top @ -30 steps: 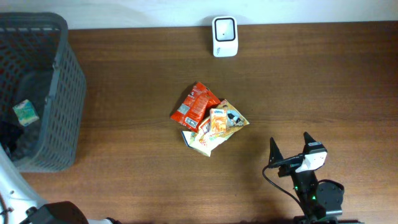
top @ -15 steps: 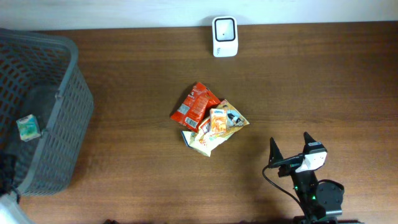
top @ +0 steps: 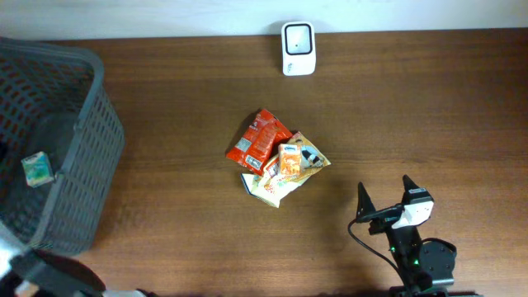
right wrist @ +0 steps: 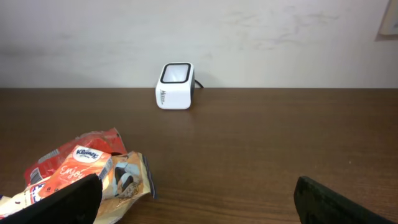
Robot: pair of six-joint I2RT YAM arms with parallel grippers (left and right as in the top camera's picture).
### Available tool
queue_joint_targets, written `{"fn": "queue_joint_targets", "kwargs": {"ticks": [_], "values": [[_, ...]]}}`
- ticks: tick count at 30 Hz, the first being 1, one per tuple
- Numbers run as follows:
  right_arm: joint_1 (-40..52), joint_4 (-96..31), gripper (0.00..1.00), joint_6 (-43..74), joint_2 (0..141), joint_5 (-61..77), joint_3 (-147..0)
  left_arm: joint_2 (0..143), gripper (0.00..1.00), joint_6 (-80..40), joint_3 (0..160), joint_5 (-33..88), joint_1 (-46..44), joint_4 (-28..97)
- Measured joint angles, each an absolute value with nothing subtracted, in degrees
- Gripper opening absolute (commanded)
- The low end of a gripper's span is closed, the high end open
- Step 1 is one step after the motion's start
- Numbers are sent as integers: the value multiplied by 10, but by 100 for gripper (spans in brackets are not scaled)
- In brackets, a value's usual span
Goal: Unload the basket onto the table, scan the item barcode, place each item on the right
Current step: 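Reach into the basket and grasp the green-white tissue pack, then carry the green tissue pack out and drop it on the pile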
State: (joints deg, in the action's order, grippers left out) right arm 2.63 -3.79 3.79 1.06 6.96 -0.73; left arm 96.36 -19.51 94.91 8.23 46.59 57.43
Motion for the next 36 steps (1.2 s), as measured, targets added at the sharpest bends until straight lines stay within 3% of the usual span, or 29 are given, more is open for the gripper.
{"fn": "queue_joint_targets", "kwargs": {"ticks": [3, 13, 25, 28, 29, 31, 32, 33, 36], "values": [[26, -38, 98, 38, 11, 70, -7, 1004, 52, -159, 949, 63, 426, 559], [26, -38, 98, 38, 11, 70, -7, 1107, 56, -140, 949, -267, 303, 551], [26, -38, 98, 38, 11, 70, -7, 1233, 55, -115, 948, -316, 303, 512], [26, -38, 98, 38, 11, 70, -7, 1246, 42, -112, 948, -309, 303, 502], [26, -38, 98, 38, 11, 70, -7, 1246, 25, -111, 948, -308, 303, 496], [26, -38, 98, 38, 11, 70, -7, 1247, 9, -108, 948, -306, 303, 485], [26, -38, 98, 38, 11, 70, -7, 1248, 9, -105, 948, -306, 303, 480], [26, -38, 98, 38, 11, 70, -7, 1248, 0, -104, 948, -305, 303, 475], [26, -38, 98, 38, 11, 70, -7, 1248, 0, -102, 948, -300, 303, 473]]}}
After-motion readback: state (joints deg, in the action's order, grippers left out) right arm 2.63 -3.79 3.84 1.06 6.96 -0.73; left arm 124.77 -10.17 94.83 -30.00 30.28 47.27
